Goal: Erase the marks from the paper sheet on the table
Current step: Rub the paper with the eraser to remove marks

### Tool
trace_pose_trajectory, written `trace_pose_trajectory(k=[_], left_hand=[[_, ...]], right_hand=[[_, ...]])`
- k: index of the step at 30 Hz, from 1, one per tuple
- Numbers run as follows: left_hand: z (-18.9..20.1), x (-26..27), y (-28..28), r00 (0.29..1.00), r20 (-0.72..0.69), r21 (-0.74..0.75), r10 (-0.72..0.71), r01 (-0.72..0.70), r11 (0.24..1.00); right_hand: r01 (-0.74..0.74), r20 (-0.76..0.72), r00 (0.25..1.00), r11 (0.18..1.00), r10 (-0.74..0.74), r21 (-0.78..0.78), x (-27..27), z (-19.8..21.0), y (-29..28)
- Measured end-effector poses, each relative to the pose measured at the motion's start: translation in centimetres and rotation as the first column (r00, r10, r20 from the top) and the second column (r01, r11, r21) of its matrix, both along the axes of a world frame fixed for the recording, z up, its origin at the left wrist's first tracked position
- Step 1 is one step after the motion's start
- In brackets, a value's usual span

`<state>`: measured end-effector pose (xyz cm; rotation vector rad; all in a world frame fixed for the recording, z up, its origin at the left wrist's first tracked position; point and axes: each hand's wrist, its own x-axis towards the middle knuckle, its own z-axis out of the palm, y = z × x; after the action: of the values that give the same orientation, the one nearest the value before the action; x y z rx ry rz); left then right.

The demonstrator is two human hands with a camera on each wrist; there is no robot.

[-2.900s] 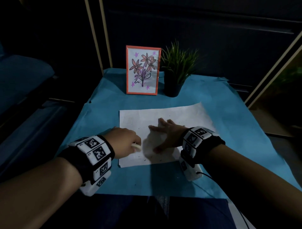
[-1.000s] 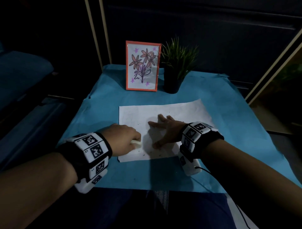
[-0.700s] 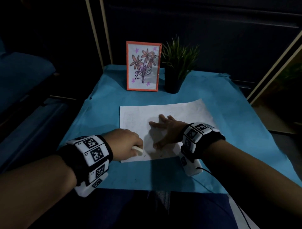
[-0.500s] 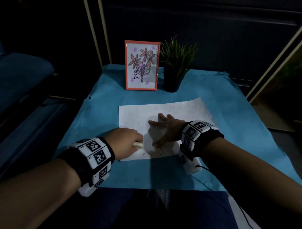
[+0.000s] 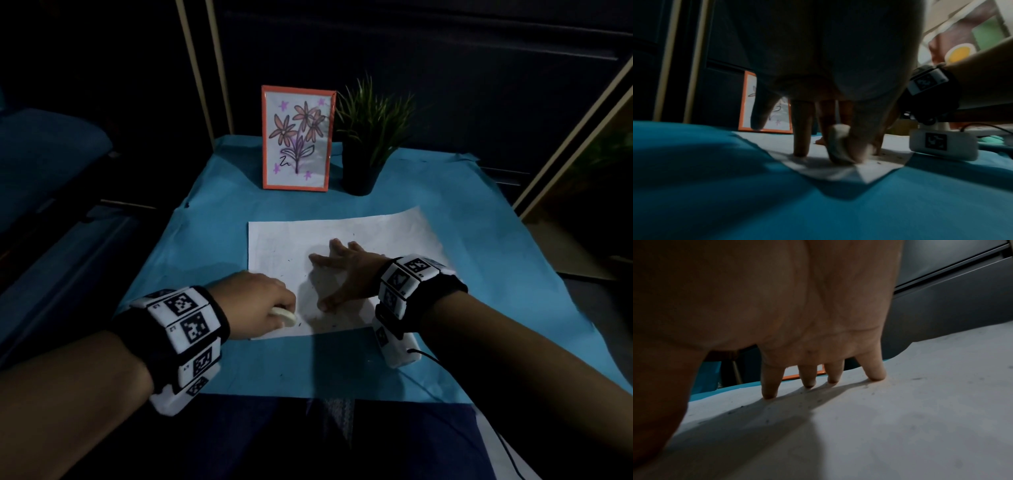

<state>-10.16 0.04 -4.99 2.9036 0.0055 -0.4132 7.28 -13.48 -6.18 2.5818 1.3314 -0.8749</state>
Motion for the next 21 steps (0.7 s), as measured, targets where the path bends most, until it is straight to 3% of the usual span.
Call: trace_pose_trajectory(k=[4, 9, 15, 21], left_hand=[[0.0, 0.8, 0.5, 0.995, 0.032, 0.002, 0.091, -0.091, 0.996], [0.4, 0.0, -0.3, 0.998, -0.059, 0.0, -0.032, 0.032, 0.999], [0.8, 1.7, 0.6, 0.996, 0.004, 0.047, 0.094, -0.094, 0.994], [0.7, 0.6, -0.4, 0.993, -0.113, 0.01, -0.018, 0.02, 1.0]], right_hand=[[-0.005, 0.007, 1.0, 1.0, 0.005, 0.007, 0.1, -0.1, 0.1], [-0.003, 0.011, 1.0, 1.0, 0.003, -0.001, 0.0, -0.1, 0.0], [-0.006, 0.007, 1.0, 1.0, 0.006, 0.001, -0.2, 0.4, 0.0], [-0.004, -0.004, 1.0, 1.0, 0.004, -0.014, -0.2, 0.4, 0.0]])
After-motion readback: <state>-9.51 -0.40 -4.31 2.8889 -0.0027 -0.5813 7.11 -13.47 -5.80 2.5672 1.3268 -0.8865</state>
